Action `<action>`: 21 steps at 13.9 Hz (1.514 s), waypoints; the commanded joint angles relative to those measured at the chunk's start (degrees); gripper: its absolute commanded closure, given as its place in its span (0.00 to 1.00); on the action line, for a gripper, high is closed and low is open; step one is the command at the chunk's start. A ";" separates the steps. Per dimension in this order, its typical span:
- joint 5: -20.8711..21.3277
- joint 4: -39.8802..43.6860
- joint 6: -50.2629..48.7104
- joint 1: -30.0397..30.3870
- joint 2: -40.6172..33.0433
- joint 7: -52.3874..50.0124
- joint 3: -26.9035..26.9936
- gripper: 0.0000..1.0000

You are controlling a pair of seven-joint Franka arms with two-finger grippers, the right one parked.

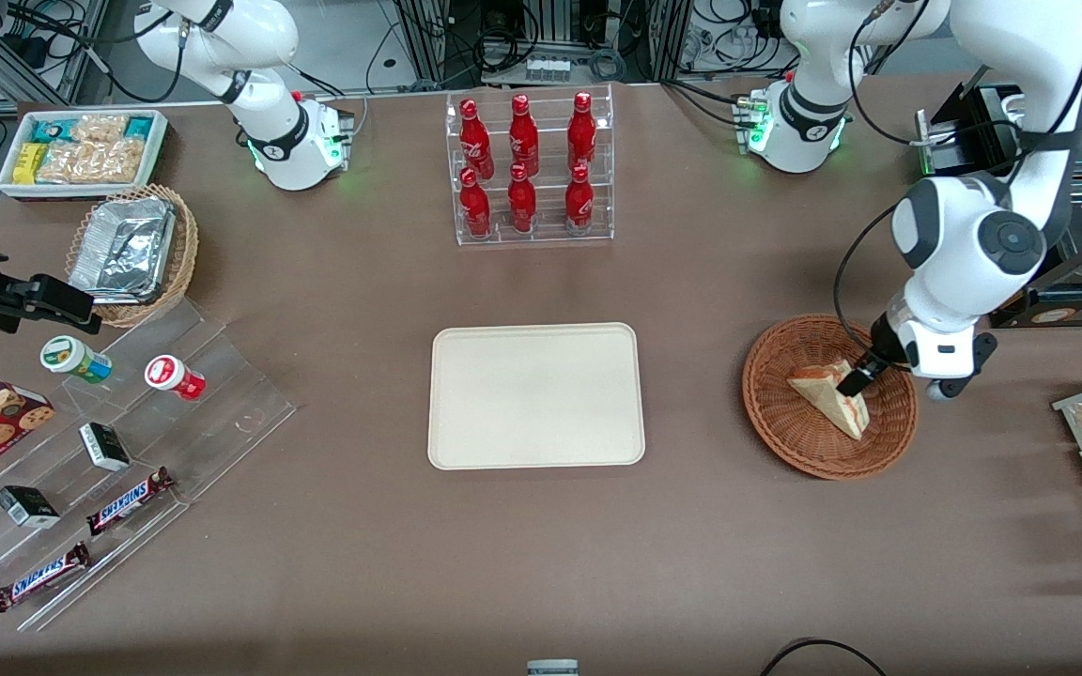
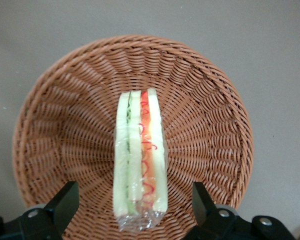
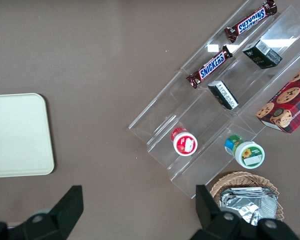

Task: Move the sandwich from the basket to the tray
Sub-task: 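Lower the left gripper and close it on the sandwich, then lift the sandwich and carry it over the white tray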

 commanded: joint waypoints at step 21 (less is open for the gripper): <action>5.75 12.04 -26.69 -4.97 -4.85 4.67 -1.68 1.00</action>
